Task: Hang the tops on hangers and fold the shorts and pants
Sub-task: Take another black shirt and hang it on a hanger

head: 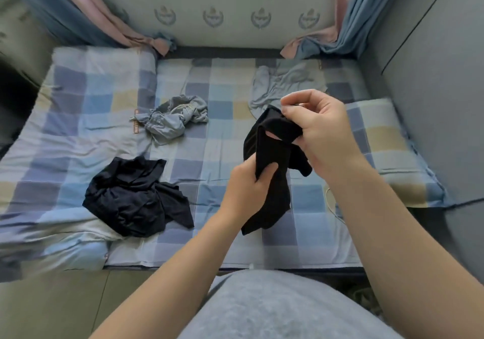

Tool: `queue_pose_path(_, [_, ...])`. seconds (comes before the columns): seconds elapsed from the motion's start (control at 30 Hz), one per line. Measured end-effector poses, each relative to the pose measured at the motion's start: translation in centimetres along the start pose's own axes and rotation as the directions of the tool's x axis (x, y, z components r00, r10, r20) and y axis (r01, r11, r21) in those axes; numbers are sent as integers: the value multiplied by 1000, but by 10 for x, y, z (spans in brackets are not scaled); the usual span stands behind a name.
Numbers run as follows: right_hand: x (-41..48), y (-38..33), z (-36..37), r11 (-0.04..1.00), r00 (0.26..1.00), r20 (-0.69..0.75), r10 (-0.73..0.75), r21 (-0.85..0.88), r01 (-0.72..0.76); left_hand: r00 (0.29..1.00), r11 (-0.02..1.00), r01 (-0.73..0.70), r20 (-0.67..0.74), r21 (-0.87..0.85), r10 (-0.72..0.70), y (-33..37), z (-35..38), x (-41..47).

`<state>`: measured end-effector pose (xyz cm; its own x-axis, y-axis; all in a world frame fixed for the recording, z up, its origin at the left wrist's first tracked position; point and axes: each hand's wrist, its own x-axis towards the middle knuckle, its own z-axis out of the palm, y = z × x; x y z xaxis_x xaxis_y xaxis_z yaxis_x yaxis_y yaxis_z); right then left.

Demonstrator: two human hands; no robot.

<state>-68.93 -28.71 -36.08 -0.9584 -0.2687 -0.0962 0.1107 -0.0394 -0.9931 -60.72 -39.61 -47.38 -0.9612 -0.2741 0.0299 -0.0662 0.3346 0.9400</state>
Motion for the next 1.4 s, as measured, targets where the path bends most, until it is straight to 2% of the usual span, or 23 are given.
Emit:
queue_pose_path(0.1, [0,-15,-12,998,998,-57,-29,47,31,1000,999,-12,-15,-42,11,7,-6,8])
queue_pose_path(0.17, [4,-23,-21,990,994,-104,-24,136,38,1000,1000,-14,3,-17,14,8,-12,13])
queue_pose_path(0.27, [15,-35,-34,936,991,-131,4,350,42,983,990,70,158,122,-89,5,-12,17])
queue_pose_path(0.33, [22,-41,-42,899,990,-141,6,435,56,970,980,107,199,169,-140,2,-6,18])
queue_pose_path(0.43, [30,-42,-54,872,985,-174,19,485,69,986,991,120,113,59,-126,4,-1,20])
queue_pose_path(0.53, [34,-31,-71,869,977,-205,55,492,54,998,998,61,-24,0,-61,9,-11,31])
queue_pose_path(0.63, [31,-16,-83,936,977,-182,107,351,-37,989,1000,-14,-150,-25,10,22,-31,45])
queue_pose_path(0.8, [11,16,-75,990,990,-55,130,61,-126,974,994,-64,-221,-85,44,47,-55,55])
queue_pose_path(0.87, [2,28,-65,987,996,55,69,-147,-61,985,992,-91,-152,-87,77,60,-62,53])
queue_pose_path(0.93, [-5,38,-51,947,973,224,47,-320,28,990,989,-138,-30,-56,137,76,-67,50])
queue_pose_path(1.03, [-10,46,-27,945,906,410,102,-325,40,977,982,-185,106,-24,187,98,-74,48])
queue_pose_path(1.07, [-10,48,-21,941,909,405,99,-334,46,972,982,-188,135,-29,191,103,-77,49])
queue_pose_path(1.13, [-5,52,-16,870,958,286,14,-475,129,968,981,-190,161,-38,194,110,-84,50])
queue_pose_path(1.2, [3,61,-22,698,980,188,-69,-692,182,969,979,-201,142,-31,204,111,-91,50])
queue_pose_path(1.23, [7,67,-26,625,984,166,-61,-763,167,970,977,-209,123,-27,211,110,-93,50])
queue_pose_path(1.4, [17,117,-58,468,973,-1,233,-876,-113,987,976,-159,-11,-147,159,96,-93,51])
